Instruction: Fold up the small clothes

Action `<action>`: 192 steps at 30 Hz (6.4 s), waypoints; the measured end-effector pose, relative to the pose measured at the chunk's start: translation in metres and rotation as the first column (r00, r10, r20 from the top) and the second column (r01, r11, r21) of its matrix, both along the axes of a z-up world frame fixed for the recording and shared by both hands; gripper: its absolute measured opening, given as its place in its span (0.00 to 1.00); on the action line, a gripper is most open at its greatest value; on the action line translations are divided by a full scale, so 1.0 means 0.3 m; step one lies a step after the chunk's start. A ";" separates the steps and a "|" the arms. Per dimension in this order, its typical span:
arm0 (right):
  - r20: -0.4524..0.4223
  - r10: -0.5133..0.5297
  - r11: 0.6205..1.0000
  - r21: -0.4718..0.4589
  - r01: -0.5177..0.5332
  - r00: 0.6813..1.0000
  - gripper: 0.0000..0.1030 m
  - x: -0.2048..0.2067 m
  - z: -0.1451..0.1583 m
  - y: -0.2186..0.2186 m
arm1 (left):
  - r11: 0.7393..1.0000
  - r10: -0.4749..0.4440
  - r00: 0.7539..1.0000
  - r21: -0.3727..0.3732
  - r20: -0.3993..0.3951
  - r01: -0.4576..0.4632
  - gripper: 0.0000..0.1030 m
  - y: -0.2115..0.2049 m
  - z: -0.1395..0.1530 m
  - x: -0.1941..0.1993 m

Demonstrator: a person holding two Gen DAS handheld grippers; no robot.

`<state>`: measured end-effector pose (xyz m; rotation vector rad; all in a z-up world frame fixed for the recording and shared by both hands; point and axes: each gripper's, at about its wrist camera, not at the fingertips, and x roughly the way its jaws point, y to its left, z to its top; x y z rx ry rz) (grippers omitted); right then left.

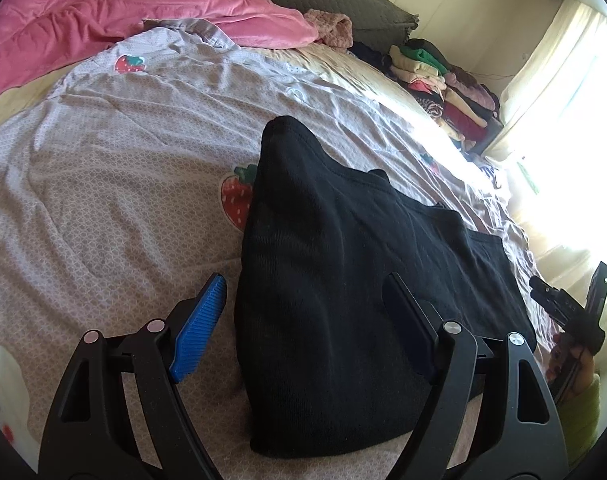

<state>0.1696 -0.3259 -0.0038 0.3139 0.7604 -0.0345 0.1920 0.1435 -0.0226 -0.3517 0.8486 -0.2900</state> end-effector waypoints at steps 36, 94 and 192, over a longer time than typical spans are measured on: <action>-0.069 0.034 0.999 -0.037 -0.036 0.997 0.18 -0.062 -0.095 0.034 | 1.000 -0.003 0.999 0.019 -0.044 0.004 0.29 0.063 -0.040 -0.126; 0.026 0.517 0.844 -0.179 -0.505 0.855 0.91 -0.219 0.056 0.675 | 0.951 0.104 0.994 0.289 0.033 -0.109 0.91 -0.056 0.155 -0.251; 0.159 0.139 0.935 0.303 -0.182 0.977 0.25 -0.253 -0.113 0.085 | 0.945 -0.261 0.960 0.174 -0.101 0.276 0.80 -0.752 0.094 0.025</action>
